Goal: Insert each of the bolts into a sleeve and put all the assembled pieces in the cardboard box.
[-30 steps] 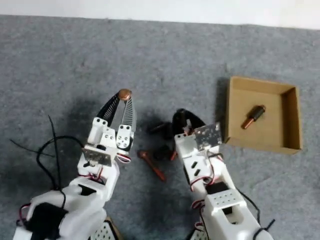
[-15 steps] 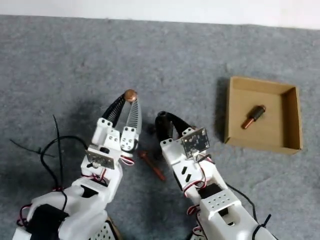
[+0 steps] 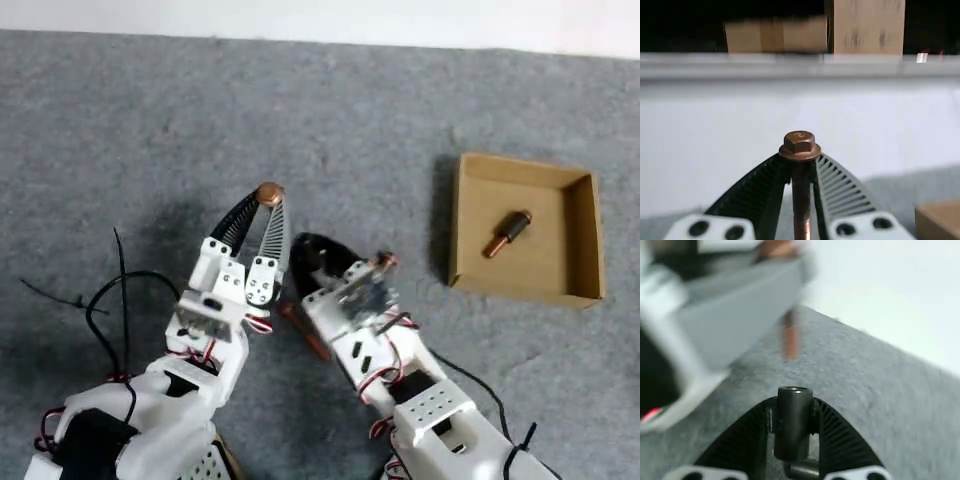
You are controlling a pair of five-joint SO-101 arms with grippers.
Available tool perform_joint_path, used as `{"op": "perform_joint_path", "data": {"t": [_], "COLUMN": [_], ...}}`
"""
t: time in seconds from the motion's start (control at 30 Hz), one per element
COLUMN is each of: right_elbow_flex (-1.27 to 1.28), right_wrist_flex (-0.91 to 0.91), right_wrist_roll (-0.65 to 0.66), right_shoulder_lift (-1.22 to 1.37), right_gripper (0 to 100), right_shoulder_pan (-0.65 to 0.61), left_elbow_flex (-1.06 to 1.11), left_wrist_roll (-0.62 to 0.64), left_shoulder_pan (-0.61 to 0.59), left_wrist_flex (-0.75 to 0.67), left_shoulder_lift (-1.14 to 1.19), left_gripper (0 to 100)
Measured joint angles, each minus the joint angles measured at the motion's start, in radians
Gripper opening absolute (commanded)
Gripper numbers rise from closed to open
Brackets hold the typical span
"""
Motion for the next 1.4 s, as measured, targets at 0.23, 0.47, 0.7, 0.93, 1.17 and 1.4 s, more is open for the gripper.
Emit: {"op": "perform_joint_path", "data": {"t": [0.23, 0.47, 0.7, 0.93, 1.17, 1.4], "right_elbow_flex": [0.000, 0.000, 0.000, 0.000, 0.000, 0.000], "right_wrist_flex": [0.000, 0.000, -0.092, -0.183, -0.183, -0.183], "right_wrist_roll": [0.190, 0.195, 0.195, 0.195, 0.195, 0.195], "right_shoulder_lift": [0.000, 0.000, 0.000, 0.000, 0.000, 0.000], "right_gripper": [0.3, 0.3, 0.3, 0.3, 0.3, 0.3], "right_shoulder_pan": [-0.029, 0.005, 0.011, 0.043, 0.054, 0.058], "left_elbow_flex": [0.009, 0.009, 0.009, 0.009, 0.011, 0.012], "left_wrist_roll": [0.029, 0.196, 0.204, 0.206, 0.290, 0.304], "left_shoulder_pan": [0.029, 0.026, 0.026, 0.026, 0.031, 0.035], "left_wrist_flex": [-0.055, -0.101, -0.101, -0.101, -0.101, -0.037], "left_shoulder_lift": [0.000, 0.000, 0.000, 0.000, -0.023, -0.213], "left_gripper": [0, 0, 0, 0, 0, 0]}}
